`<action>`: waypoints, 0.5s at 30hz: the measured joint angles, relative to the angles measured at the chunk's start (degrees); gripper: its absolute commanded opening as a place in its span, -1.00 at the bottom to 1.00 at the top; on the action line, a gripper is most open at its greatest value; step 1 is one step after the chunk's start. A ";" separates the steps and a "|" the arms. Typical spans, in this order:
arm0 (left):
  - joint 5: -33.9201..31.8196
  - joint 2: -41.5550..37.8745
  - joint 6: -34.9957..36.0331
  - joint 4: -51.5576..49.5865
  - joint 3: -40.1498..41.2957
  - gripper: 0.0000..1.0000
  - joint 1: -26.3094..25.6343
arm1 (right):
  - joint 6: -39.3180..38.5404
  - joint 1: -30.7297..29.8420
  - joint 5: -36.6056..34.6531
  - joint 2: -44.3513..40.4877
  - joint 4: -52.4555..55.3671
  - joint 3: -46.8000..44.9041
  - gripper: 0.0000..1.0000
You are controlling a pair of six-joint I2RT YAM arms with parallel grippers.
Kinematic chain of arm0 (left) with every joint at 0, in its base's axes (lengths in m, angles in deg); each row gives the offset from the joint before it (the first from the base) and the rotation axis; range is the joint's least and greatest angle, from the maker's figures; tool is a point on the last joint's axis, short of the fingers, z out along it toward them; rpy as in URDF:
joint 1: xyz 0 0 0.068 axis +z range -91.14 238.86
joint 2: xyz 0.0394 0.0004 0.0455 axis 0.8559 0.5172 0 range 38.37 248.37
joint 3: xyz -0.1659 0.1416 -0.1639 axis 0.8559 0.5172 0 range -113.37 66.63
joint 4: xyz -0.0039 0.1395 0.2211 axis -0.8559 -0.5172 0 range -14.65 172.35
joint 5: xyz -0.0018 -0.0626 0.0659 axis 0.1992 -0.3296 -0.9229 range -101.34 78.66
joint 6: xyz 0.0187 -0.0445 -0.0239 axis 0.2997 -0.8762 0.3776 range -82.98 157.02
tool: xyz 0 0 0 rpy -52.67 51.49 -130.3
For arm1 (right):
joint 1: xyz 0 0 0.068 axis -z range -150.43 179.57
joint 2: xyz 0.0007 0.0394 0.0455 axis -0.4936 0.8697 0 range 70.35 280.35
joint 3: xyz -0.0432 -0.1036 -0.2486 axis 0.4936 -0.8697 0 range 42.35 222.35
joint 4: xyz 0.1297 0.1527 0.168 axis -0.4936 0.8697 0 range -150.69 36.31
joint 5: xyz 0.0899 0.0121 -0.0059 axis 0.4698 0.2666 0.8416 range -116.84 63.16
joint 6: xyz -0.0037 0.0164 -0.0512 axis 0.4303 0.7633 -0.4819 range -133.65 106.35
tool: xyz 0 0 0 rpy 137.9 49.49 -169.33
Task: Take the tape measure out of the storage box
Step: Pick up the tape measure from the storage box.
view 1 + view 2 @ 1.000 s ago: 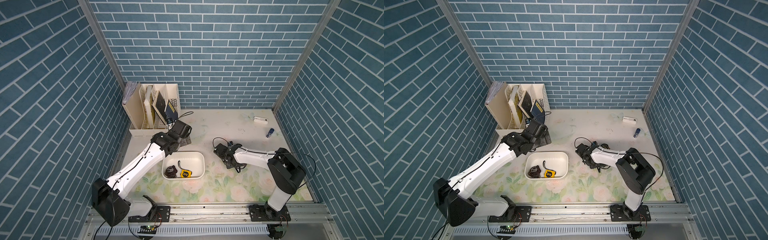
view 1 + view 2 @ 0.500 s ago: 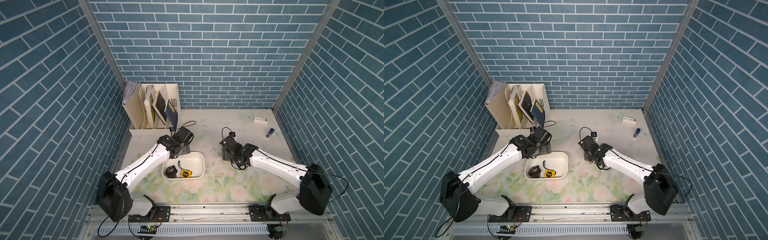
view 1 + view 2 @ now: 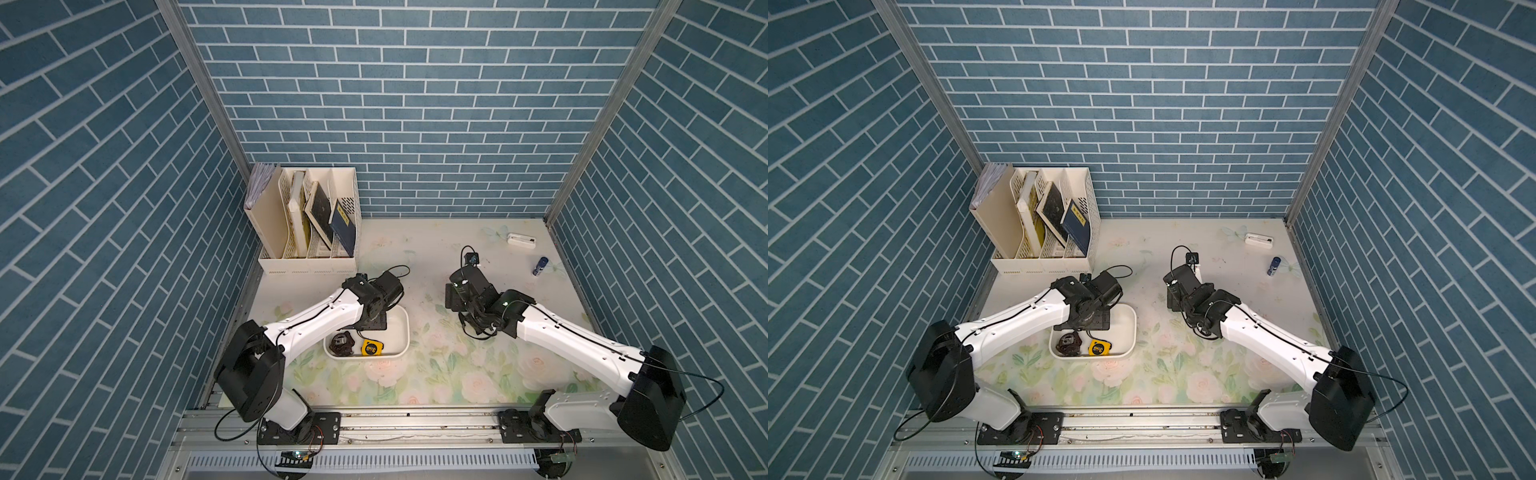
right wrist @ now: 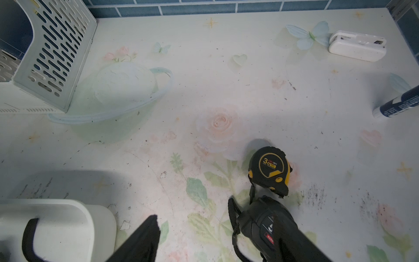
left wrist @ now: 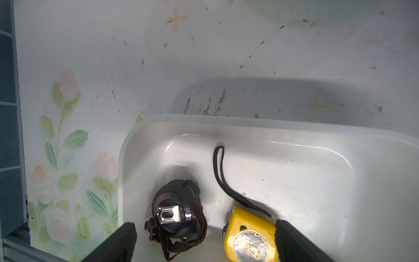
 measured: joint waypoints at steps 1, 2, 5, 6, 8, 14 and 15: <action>0.17 -0.76 -0.48 -0.28 0.81 0.99 0.00 | 0.00 0.00 -0.04 0.00 -0.17 -0.04 0.61; 0.39 -1.53 -0.94 -0.42 1.55 1.00 0.00 | 0.00 0.00 -0.07 0.00 -0.33 -0.13 0.61; 1.46 -3.15 -2.14 -0.35 3.10 1.00 0.00 | 0.00 0.13 -0.07 0.00 -0.66 -0.59 0.61; 1.81 -3.41 -2.43 -0.15 3.50 1.00 0.00 | -0.02 0.15 -0.07 0.00 -0.70 -0.74 0.61; 2.71 -3.74 -2.95 0.24 4.44 1.00 0.00 | -0.02 0.33 -0.07 -0.02 -0.90 -1.20 0.61; 4.00 -3.74 -3.98 1.99 7.93 1.00 0.00 | -0.39 0.92 -0.04 -0.37 -1.29 -2.21 0.61; 4.00 -3.74 -4.07 2.23 8.44 1.00 0.00 | -0.39 1.03 -0.02 -0.50 -1.31 -2.38 0.61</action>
